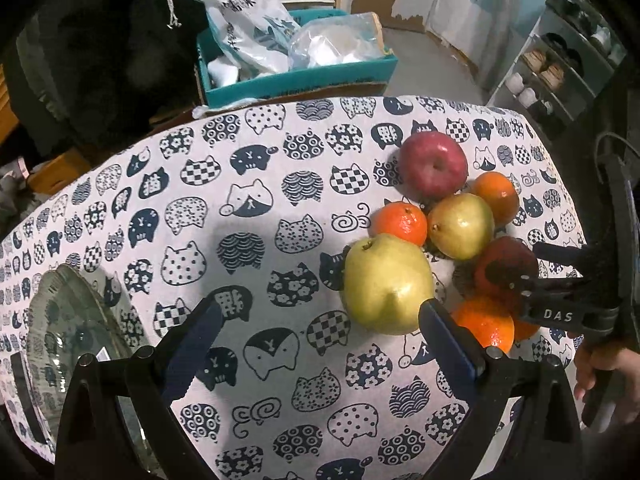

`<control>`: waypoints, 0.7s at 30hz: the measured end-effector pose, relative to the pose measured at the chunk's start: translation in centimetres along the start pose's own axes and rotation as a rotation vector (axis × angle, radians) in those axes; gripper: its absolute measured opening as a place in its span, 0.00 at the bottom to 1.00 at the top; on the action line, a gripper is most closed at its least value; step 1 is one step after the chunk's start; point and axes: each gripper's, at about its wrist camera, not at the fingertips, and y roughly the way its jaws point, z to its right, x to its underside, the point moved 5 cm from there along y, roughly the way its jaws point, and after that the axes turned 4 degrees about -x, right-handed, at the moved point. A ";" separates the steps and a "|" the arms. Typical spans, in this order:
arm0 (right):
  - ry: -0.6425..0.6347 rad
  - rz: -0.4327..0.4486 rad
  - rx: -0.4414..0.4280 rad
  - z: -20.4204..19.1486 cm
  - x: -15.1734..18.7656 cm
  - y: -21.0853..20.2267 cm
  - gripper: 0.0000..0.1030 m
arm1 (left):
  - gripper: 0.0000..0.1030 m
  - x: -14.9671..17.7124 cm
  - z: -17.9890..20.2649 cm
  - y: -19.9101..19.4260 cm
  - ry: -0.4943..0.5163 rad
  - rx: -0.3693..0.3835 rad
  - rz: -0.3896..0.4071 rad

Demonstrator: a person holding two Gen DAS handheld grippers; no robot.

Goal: Organize fruits
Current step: 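Grasp the large yellow pear with the left tool while the right tool grasps a red apple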

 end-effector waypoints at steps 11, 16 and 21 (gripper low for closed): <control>0.043 -0.055 -0.080 0.2 0.5 3.2 0.77 | 0.97 -0.2 1.7 1.5 -0.005 0.045 -0.030; 0.024 -0.035 -0.057 0.3 0.8 3.3 0.75 | 0.97 -0.3 2.8 2.3 0.008 0.044 -0.041; 0.033 0.027 -0.033 1.3 0.2 1.0 0.75 | 0.97 -0.3 3.8 3.4 0.019 0.038 -0.058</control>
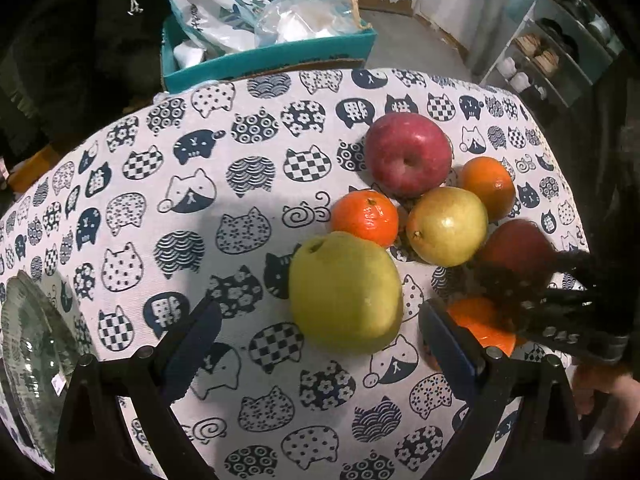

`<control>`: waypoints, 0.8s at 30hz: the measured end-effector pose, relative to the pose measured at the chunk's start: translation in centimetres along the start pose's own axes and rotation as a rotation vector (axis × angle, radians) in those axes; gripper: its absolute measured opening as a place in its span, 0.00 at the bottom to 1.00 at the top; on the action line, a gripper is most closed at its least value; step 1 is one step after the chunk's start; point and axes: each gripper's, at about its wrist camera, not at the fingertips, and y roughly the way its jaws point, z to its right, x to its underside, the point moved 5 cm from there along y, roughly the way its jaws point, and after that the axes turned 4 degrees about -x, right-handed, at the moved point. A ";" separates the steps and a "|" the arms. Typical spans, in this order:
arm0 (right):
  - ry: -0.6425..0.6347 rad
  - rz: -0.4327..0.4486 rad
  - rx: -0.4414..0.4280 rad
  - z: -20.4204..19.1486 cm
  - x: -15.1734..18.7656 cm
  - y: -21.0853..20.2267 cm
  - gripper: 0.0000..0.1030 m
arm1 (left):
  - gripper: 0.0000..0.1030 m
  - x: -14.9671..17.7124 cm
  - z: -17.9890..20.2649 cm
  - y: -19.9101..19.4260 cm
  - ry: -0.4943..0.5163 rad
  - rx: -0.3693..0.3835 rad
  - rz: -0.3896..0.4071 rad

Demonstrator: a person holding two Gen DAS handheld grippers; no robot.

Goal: Organize fruits
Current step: 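Grasp the large yellow pear with the left tool while the right tool grasps a red apple, then lift the pear with the left tool while the right tool lifts the apple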

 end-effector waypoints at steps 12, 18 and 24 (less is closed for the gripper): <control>0.018 0.046 0.032 1.6 -0.3 -3.2 0.75 | 0.97 0.1 1.7 3.3 0.012 -0.019 -0.068; 0.013 0.054 0.026 1.2 -0.3 -3.4 0.75 | 0.73 0.4 2.3 4.4 0.047 -0.003 -0.076; -0.003 0.068 0.029 0.7 -0.6 -3.7 0.75 | 0.73 0.6 2.3 4.4 0.060 0.010 -0.053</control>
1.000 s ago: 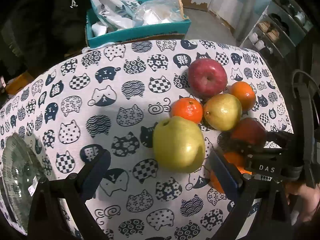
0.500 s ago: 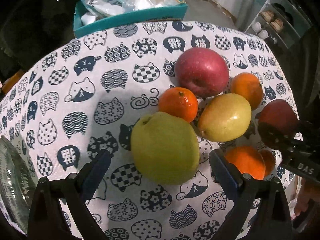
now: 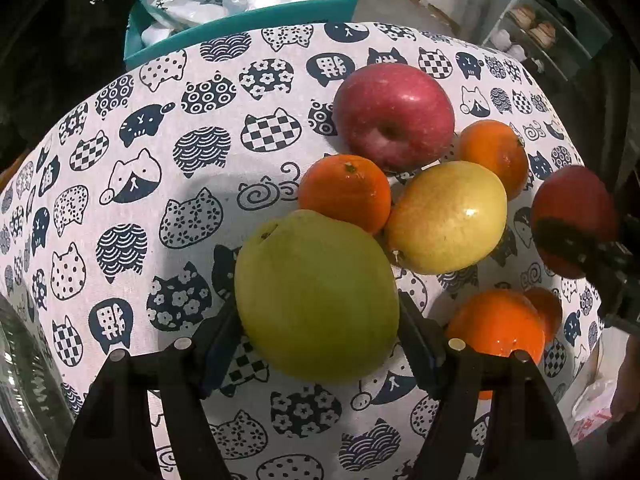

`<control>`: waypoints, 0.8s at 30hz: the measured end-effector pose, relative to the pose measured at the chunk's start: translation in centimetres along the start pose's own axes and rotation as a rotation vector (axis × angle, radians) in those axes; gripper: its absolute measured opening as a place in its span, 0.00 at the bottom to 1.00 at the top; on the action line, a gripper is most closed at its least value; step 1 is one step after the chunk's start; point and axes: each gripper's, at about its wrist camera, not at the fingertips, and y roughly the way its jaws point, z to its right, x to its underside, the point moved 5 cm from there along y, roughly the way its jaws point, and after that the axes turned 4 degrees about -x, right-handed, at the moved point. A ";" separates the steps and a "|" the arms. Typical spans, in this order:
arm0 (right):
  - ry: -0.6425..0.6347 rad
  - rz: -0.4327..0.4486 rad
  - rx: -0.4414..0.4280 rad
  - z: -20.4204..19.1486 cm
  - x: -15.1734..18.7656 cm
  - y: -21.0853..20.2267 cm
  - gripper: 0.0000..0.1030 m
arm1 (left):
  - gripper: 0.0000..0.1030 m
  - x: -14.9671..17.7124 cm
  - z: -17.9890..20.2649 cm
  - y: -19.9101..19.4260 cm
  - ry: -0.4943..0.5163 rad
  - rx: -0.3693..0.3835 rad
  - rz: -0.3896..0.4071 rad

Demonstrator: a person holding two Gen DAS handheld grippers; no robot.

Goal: Organize fruits
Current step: 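Lift the pear with the left tool while the right tool lifts the apple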

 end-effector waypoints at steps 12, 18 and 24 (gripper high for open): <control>-0.038 0.053 0.011 -1.3 -0.7 -1.5 0.75 | 0.72 0.9 -1.1 -2.9 0.035 -0.033 0.073; -0.061 0.097 0.013 -2.2 -1.2 -3.0 0.75 | 0.71 1.2 -1.9 -5.1 0.025 -0.028 0.112; -0.082 0.149 0.006 -3.4 -1.6 -4.7 0.75 | 0.70 1.6 -2.4 -7.2 0.025 -0.035 0.161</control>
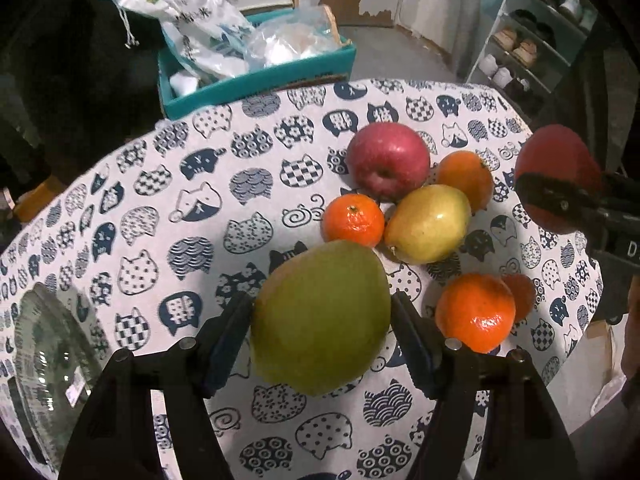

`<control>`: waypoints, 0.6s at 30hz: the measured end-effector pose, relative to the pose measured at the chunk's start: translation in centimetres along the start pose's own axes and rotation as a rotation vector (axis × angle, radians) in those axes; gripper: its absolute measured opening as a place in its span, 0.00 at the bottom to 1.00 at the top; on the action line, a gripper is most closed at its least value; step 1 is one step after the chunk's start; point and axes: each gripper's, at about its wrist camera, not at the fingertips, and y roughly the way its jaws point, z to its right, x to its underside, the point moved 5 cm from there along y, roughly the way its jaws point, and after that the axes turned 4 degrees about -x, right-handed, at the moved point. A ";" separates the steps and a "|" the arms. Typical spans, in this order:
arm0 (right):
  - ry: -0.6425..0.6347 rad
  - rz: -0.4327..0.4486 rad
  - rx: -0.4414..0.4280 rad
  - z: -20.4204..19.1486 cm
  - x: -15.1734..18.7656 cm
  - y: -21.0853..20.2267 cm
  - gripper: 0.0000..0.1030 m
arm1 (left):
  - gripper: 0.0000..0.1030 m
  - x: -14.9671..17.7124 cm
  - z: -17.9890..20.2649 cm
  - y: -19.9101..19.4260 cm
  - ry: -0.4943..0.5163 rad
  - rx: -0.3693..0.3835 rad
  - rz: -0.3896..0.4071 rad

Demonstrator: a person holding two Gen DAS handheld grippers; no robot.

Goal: Organize fruits
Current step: 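Lift the pear with the left tool while the right tool lifts the apple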

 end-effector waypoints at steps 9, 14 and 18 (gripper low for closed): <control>-0.053 0.077 -0.022 -2.5 -1.4 -3.0 0.75 | 0.70 -0.7 -0.9 -4.4 -0.006 0.003 0.103; -0.080 0.113 -0.043 -4.2 -2.0 -4.4 0.75 | 0.70 -1.0 -1.8 -6.6 -0.010 -0.010 0.150; -0.096 0.142 -0.064 -5.5 -2.5 -5.7 0.75 | 0.70 -0.9 -2.9 -8.0 -0.028 -0.013 0.172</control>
